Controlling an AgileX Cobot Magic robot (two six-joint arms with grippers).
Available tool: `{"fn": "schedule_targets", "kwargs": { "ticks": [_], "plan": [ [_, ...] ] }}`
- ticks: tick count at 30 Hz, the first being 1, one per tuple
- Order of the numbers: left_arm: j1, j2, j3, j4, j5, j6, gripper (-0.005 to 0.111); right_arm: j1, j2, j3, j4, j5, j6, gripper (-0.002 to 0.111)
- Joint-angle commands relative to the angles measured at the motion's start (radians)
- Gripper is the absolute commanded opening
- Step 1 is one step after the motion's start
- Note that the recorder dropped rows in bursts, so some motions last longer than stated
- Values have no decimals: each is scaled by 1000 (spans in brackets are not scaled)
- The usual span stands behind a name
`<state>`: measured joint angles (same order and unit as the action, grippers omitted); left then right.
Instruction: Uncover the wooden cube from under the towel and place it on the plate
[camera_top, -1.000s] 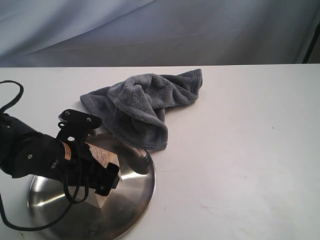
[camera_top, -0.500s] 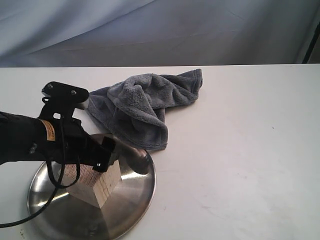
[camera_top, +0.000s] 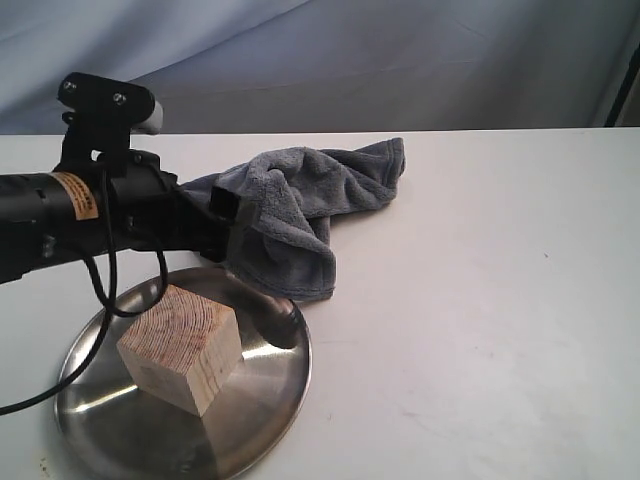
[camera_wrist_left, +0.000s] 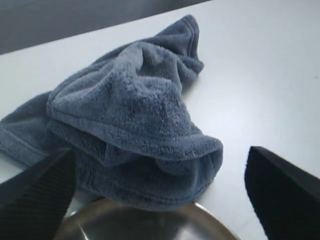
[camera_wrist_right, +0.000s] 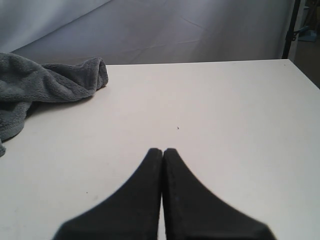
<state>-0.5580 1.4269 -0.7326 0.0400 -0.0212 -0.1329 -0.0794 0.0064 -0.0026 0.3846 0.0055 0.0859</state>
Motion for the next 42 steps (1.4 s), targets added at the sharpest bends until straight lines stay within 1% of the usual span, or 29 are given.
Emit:
{"fn": "schedule_targets", "kwargs": {
  "ticks": [1, 3, 6, 9, 11, 12, 14, 15, 18, 20, 28, 31, 33, 37, 42],
  "plan": [
    [-3, -5, -7, 5, -74, 7, 64, 0, -6, 3, 5, 12, 4, 3],
    [1, -5, -7, 5, -86, 12, 51, 0, -6, 3, 5, 12, 4, 3],
    [1, -5, -7, 5, -127, 87, 31, 0, -6, 3, 5, 12, 4, 3],
    [1, -5, -7, 5, -219, 197, 14, 0, -6, 3, 5, 12, 4, 3],
    [1, -5, -7, 3, -292, 237, 3, 0, -6, 3, 5, 12, 4, 3],
    [1, -5, -7, -4, -321, 238, 0, 0, -6, 3, 5, 12, 4, 3],
    [1, -5, -12, -40, -356, 244, 0, 0, -6, 3, 5, 12, 4, 3],
    [9, -5, -18, -81, -350, 247, 0, 0, -6, 3, 5, 12, 4, 3],
    [56, -5, -55, -191, -264, 247, 0, 0, -6, 3, 5, 12, 4, 3],
    [114, -5, -83, -240, -187, 247, 0, 0, -6, 3, 5, 12, 4, 3],
    [371, -5, -145, -240, 21, 247, 0, 0, -6, 3, 5, 12, 4, 3],
    [444, -5, -145, -208, 69, 247, 0, 0, -6, 3, 5, 12, 4, 3],
    [475, -7, -145, -175, 132, 247, 0, 0, -6, 3, 5, 12, 4, 3],
    [538, -27, -145, -114, 315, 245, 0, 0, -6, 3, 5, 12, 4, 3],
    [608, -61, -145, -100, 498, 229, 0, 0, -6, 3, 5, 12, 4, 3]
  ]
}}
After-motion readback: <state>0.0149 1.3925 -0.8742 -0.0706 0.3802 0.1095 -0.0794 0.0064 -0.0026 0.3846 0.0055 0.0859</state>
